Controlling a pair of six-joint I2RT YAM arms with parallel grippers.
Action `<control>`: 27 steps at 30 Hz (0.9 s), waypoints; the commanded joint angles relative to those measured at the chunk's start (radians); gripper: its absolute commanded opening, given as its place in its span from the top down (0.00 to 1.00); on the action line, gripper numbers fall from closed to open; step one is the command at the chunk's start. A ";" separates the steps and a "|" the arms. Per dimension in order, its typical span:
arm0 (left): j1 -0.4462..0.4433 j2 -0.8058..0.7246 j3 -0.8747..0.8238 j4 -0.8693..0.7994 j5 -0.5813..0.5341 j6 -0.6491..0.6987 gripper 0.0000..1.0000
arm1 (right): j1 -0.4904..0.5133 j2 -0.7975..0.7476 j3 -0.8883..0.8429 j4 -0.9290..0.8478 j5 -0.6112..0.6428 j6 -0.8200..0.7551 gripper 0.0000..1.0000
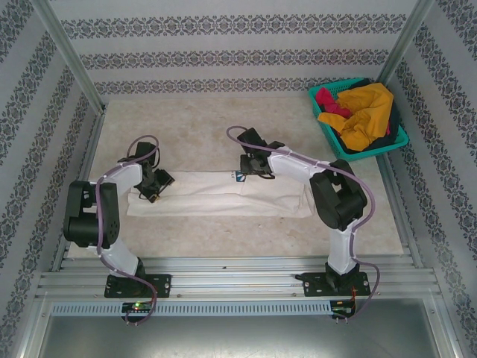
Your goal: Fold and stack the t-shirts
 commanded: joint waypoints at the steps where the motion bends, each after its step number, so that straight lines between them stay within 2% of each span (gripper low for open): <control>1: 0.029 -0.002 -0.053 -0.018 -0.006 -0.004 0.36 | -0.005 0.000 0.011 -0.083 0.063 -0.016 0.71; 7: 0.039 0.000 -0.060 -0.023 -0.004 0.011 0.35 | -0.004 -0.072 -0.062 -0.081 0.058 -0.013 0.93; 11: 0.039 0.006 -0.058 -0.011 0.003 0.005 0.35 | 0.001 -0.124 -0.112 -0.067 0.036 -0.002 1.00; 15: 0.039 0.012 -0.058 -0.012 0.009 0.011 0.34 | 0.021 -0.151 -0.130 -0.050 0.011 -0.006 0.99; 17: 0.039 0.011 -0.063 -0.029 0.004 0.021 0.34 | 0.042 -0.152 -0.133 -0.036 0.005 -0.009 0.90; 20: 0.040 -0.008 -0.079 -0.052 -0.008 0.036 0.33 | 0.068 -0.130 -0.149 -0.037 -0.050 0.029 0.88; 27: 0.054 -0.058 -0.126 -0.050 -0.017 0.034 0.30 | 0.105 -0.155 -0.348 0.050 -0.126 0.168 0.86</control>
